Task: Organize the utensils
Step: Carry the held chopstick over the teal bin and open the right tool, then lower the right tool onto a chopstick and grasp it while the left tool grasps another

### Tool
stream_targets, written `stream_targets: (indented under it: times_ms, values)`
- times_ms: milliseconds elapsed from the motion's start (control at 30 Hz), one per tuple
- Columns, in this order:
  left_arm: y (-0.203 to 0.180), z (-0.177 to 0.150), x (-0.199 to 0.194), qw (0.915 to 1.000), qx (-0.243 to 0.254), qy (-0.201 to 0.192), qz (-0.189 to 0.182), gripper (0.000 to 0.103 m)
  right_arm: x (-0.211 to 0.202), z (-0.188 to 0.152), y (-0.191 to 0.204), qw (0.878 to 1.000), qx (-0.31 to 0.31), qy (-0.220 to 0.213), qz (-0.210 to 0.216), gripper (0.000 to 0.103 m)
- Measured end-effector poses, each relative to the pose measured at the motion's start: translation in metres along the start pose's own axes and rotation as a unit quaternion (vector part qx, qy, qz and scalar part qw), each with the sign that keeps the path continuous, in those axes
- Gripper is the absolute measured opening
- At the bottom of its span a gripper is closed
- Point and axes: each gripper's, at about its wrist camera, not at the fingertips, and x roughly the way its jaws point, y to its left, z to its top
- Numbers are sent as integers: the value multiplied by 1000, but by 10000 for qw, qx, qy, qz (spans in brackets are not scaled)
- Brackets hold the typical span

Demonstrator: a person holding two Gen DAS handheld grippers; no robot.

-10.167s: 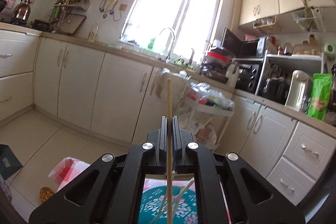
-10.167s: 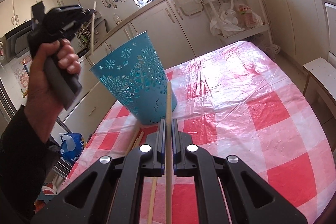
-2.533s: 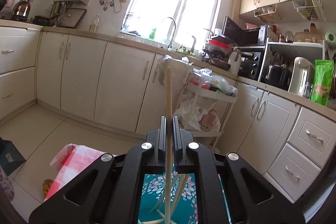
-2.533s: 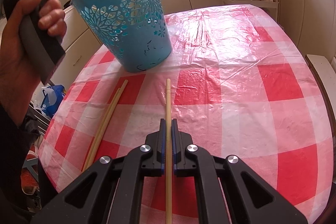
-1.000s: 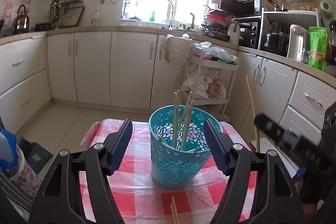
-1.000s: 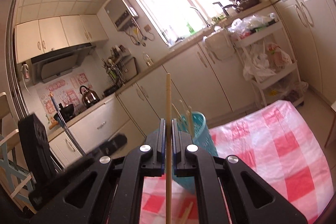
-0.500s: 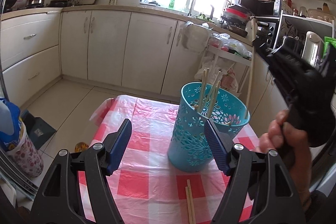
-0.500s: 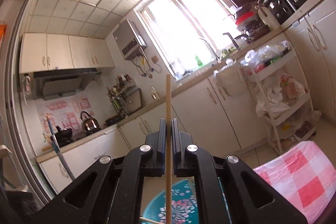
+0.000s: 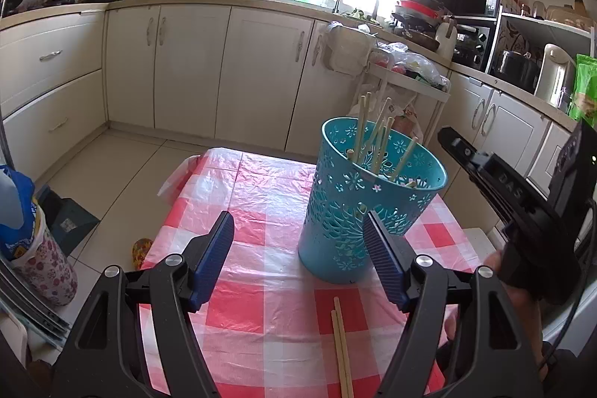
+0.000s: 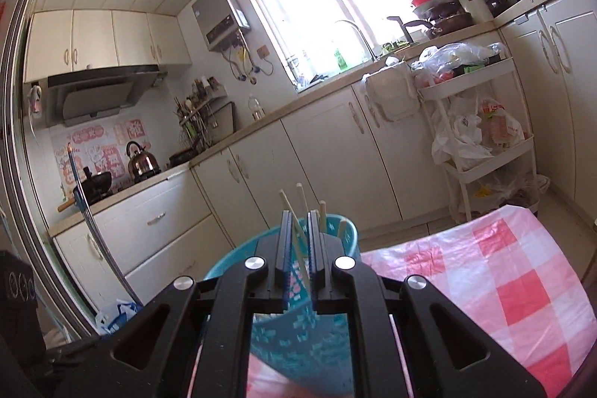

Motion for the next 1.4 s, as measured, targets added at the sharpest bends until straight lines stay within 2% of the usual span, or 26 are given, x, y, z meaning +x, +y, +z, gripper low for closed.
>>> stream_targets:
  times_ms: [300, 400, 600, 700, 800, 833, 967, 1133, 1300, 1400]
  values:
    - [-5, -1, -6, 9999, 97, -31, -4, 68, -37, -23, -1, 9974, 63, 699, -163, 13]
    - [-4, -2, -6, 10000, 84, -16, 0, 68, -42, -37, 4, 9932, -22, 1144, -228, 14]
    - [0, -4, -5, 10000, 75, 25, 42, 68, -39, -75, 23, 9757, -461, 2117, -321, 14]
    - [1, -3, -5, 10000, 66, 23, 57, 68, -40, -84, 25, 9738, -446, 2214, -264, 14]
    - [2, -2, -5, 10000, 69, 5, 71, 69, -50, -78, 20, 9827, -87, 1844, -122, 18]
    - [3, -2, -4, 9999, 68, 15, 73, 69, -49, -75, 20, 9824, -137, 1855, -190, 22]
    - [5, -4, 0, 9998, 113, 94, 160, 69, -34, -84, 28, 9684, -481, 2415, -407, 22]
    - [14, -17, 11, 9985, 183, 386, 345, 69, -14, -112, 43, 9406, -922, 3220, -564, 19]
    - [21, -29, 16, 9969, 204, 609, 453, 69, 1, -129, 54, 9233, -1246, 3570, -670, 18]
    - [22, -33, 19, 9959, 247, 728, 467, 69, 6, -139, 56, 9117, -1487, 3754, -757, 13]
